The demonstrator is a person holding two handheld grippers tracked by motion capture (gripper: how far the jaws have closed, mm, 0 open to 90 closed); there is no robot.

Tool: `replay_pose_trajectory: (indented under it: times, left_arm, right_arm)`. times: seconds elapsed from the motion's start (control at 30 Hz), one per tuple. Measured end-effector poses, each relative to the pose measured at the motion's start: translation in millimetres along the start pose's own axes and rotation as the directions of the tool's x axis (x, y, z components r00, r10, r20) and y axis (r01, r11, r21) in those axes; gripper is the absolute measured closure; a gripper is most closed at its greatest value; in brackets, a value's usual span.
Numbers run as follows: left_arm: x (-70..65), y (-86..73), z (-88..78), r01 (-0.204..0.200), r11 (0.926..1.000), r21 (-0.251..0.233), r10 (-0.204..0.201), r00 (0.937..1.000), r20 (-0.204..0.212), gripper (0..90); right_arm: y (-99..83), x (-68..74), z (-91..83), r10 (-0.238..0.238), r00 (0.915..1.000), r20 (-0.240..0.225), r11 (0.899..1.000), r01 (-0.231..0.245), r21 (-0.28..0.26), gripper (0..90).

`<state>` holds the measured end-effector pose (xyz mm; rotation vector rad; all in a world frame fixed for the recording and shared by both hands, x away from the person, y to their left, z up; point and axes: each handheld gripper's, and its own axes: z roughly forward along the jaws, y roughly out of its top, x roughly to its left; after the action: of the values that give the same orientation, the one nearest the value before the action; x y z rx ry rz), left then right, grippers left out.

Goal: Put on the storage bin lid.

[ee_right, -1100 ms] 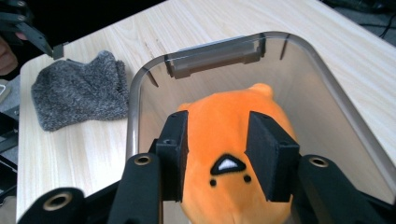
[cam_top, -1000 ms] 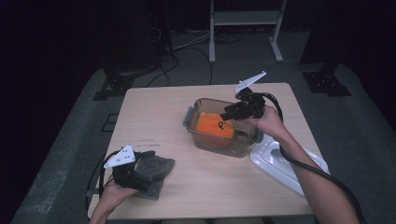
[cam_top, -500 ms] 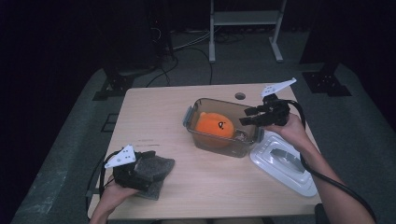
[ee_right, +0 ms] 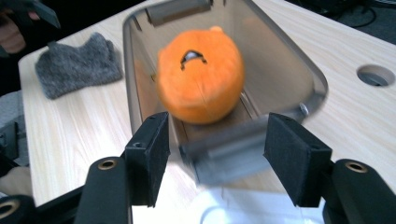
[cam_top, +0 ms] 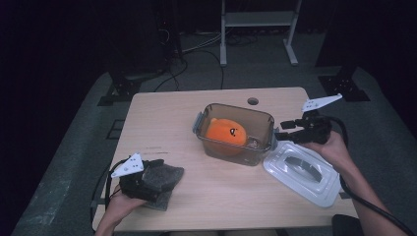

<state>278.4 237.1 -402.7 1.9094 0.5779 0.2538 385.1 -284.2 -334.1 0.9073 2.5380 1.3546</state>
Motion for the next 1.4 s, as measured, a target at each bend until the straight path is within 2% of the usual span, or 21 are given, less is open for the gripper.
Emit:
replay_pose_trajectory:
  times: [0.23, 0.43, 0.8, 1.23, 1.4]
  left_arm:
    - [-0.4, -0.1, -0.5, 0.000, 1.0000, -0.010, 0.000, 1.0000, -0.010, 8.0]
    - [0.2, 0.2, -1.7, 0.004, 0.9998, -0.017, -0.004, 0.9999, -0.016, 8.0]
    - [0.3, 0.2, -1.6, 0.005, 0.9998, -0.018, -0.005, 0.9999, -0.014, 8.0]
    - [0.5, -0.4, -1.4, 0.006, 0.9999, -0.014, -0.006, 0.9999, -0.011, 8.0]
    - [0.2, -0.3, -1.3, 0.005, 0.9999, -0.014, -0.006, 0.9999, -0.011, 8.0]
  right_arm:
    - [-36.7, -8.3, -8.1, 0.044, 0.9989, 0.017, 0.999, -0.044, -0.018, 38.5]
    - [-56.9, -14.0, -12.8, 0.066, 0.9967, 0.048, 0.998, -0.065, -0.017, 37.8]
    - [-93.2, -23.1, -10.3, 0.115, 0.9908, 0.070, 0.993, -0.116, 0.001, 37.1]
    - [-126.2, -25.3, -3.4, 0.118, 0.9896, 0.082, 0.992, -0.121, 0.041, 39.8]
    - [-135.3, -26.1, -0.5, 0.107, 0.9888, 0.104, 0.991, -0.114, 0.065, 43.5]
